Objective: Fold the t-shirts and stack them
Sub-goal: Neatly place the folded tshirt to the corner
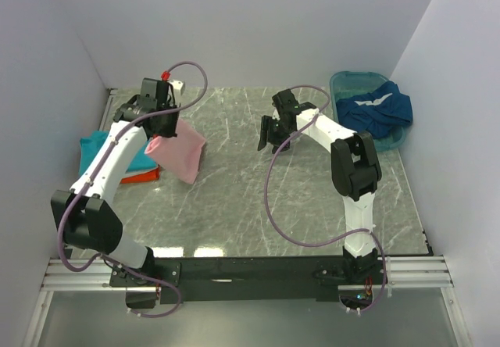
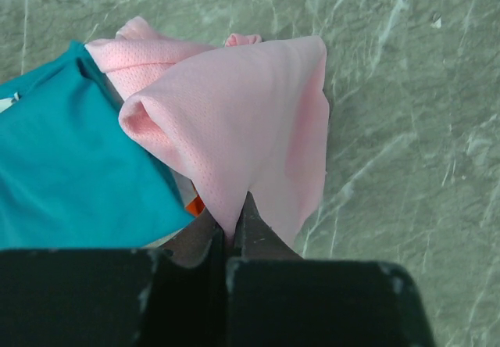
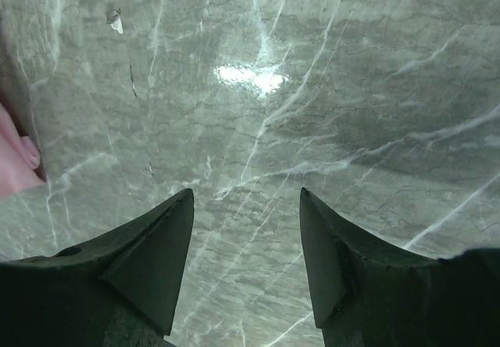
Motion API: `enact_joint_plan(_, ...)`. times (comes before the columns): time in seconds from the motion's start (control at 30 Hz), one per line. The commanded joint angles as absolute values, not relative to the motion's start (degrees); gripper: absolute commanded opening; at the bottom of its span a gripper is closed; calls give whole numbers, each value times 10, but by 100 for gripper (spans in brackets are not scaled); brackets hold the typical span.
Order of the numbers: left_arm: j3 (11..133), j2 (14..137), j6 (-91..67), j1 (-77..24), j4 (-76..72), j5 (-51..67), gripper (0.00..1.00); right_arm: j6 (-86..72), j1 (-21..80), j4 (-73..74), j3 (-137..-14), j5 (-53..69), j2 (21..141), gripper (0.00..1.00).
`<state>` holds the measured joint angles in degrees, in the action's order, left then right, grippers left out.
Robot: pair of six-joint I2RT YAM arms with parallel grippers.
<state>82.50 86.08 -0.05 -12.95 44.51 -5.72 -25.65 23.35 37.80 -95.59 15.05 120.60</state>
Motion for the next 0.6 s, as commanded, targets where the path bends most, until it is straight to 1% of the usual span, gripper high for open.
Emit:
enact_joint_plan(0.0, 862, 848, 25, -119, 491, -39, 0, -254, 229, 379, -973, 160, 1181, 63)
enact_joint_plan(0.43, 973, 856, 4, -78, 555, -54, 0, -256, 229, 380, -976, 169, 1187, 63)
enact_joint_plan(0.57, 1000, 863, -29, -61, 572, -49, 0, -254, 229, 380, -973, 167, 1187, 63)
